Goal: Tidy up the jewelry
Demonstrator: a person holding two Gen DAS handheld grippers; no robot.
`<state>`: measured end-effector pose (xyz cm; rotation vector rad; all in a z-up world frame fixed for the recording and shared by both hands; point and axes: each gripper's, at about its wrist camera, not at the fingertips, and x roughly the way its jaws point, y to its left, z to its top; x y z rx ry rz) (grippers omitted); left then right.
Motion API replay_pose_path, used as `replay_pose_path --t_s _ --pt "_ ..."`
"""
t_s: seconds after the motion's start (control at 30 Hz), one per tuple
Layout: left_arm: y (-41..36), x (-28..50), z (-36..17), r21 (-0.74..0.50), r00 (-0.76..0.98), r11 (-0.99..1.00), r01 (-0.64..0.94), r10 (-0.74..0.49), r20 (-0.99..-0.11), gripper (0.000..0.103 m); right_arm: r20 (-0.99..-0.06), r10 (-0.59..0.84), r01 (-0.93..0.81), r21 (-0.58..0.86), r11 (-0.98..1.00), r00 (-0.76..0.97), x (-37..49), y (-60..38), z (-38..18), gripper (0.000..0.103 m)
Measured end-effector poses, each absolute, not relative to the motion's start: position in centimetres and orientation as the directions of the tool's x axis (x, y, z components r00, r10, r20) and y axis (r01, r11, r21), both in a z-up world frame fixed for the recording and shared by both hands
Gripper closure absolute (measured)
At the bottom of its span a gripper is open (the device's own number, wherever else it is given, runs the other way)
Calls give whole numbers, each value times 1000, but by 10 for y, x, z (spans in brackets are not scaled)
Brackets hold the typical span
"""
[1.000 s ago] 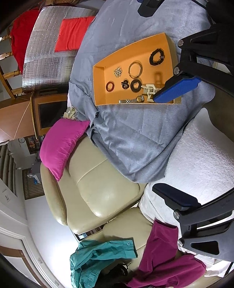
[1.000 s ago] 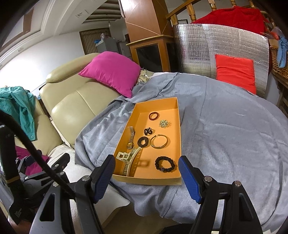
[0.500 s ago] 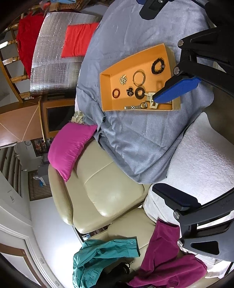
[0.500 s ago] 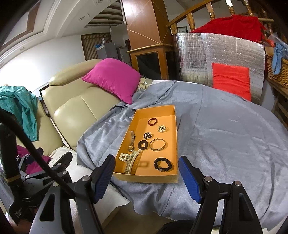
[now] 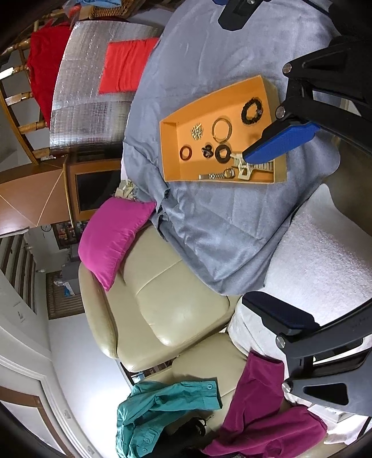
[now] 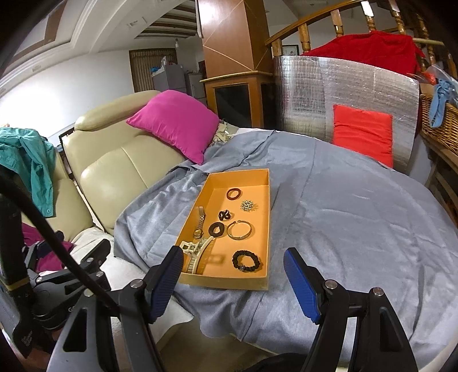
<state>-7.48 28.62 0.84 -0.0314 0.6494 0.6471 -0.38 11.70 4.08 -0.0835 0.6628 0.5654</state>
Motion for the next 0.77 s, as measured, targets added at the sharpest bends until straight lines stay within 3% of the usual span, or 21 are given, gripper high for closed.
replay_pose_path --t_s 0.6,0.77 --pt "314 -38 -3 240 505 739 -629 623 -597 12 -629 540 -585 163 795 558 58 156 16 27" --pt "287 -9 -3 249 556 799 -547 569 -606 12 -605 552 -560 201 804 574 77 130 14 27"
